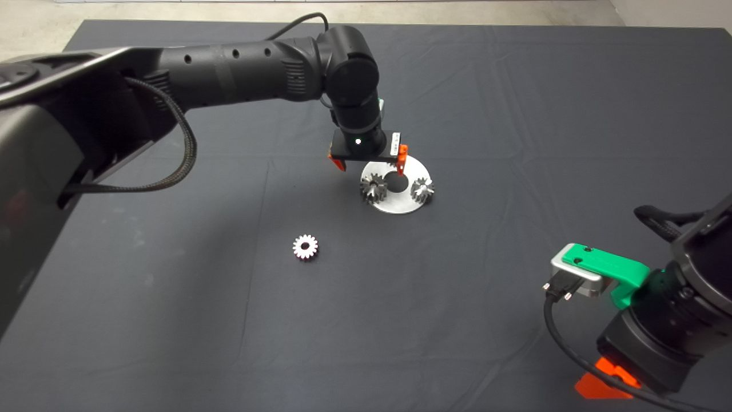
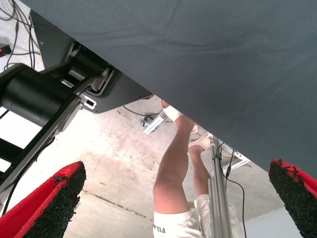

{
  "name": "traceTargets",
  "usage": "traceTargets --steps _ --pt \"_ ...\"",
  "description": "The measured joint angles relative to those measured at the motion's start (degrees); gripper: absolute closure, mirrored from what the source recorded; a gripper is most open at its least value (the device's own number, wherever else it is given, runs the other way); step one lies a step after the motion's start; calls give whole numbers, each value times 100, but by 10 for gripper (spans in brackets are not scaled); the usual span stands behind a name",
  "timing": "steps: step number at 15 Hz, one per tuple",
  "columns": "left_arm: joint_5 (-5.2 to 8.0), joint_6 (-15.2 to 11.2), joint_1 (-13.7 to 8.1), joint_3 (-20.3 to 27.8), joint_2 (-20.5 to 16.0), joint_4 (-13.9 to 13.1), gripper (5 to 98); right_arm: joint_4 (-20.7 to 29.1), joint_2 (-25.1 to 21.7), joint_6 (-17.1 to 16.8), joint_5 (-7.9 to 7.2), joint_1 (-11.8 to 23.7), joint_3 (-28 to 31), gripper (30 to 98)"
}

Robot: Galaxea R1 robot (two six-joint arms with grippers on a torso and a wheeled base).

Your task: Remove an incorrectly installed larger gear and replace it with the correct smaller gear

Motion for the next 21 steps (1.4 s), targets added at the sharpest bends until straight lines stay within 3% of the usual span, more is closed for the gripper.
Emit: traceTargets --steps 16,21 --pt "28 0 11 130 14 -2 54 -5 -32 -52 -2 20 -458 308" --pt "33 0 12 152 12 0 54 -11 -53 -445 -2 20 -969 308"
